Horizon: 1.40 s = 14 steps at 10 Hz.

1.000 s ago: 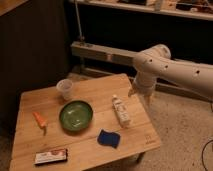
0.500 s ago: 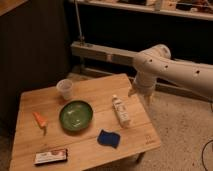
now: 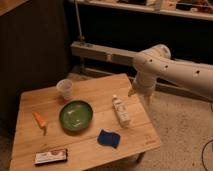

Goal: Stand the bottle upright

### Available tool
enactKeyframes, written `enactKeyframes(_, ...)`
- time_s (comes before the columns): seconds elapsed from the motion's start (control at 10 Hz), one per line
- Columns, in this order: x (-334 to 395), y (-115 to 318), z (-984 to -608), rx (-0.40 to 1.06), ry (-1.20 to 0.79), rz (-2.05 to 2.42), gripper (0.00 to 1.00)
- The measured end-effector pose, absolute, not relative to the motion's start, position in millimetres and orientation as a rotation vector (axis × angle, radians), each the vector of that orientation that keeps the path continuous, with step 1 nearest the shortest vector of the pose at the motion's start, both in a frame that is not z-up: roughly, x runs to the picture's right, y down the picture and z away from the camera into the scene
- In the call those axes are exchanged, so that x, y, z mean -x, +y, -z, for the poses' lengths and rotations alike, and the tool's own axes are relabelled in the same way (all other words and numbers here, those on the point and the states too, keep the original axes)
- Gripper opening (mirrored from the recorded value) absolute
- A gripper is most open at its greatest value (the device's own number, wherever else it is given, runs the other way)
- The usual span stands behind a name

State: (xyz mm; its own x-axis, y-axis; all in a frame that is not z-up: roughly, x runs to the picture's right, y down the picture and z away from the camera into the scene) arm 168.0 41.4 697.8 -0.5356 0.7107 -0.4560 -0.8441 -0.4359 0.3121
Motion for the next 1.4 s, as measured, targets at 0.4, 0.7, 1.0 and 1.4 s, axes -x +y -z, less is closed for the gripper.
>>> enactKeyframes(0.4,-168.0,41.4,-697.8,0.318,0.634,-2.057,0.65)
enactKeyframes(0.7,-167.8,40.9,-697.8,0.318,0.632,-2.057,0.65)
enactKeyframes(1.0,-165.3,20.3,-704.3,0.355,0.508,-1.991,0.65)
enactKeyframes(1.4,-162.6,-81.2,-724.3,0.5,0.107,-1.726,0.65)
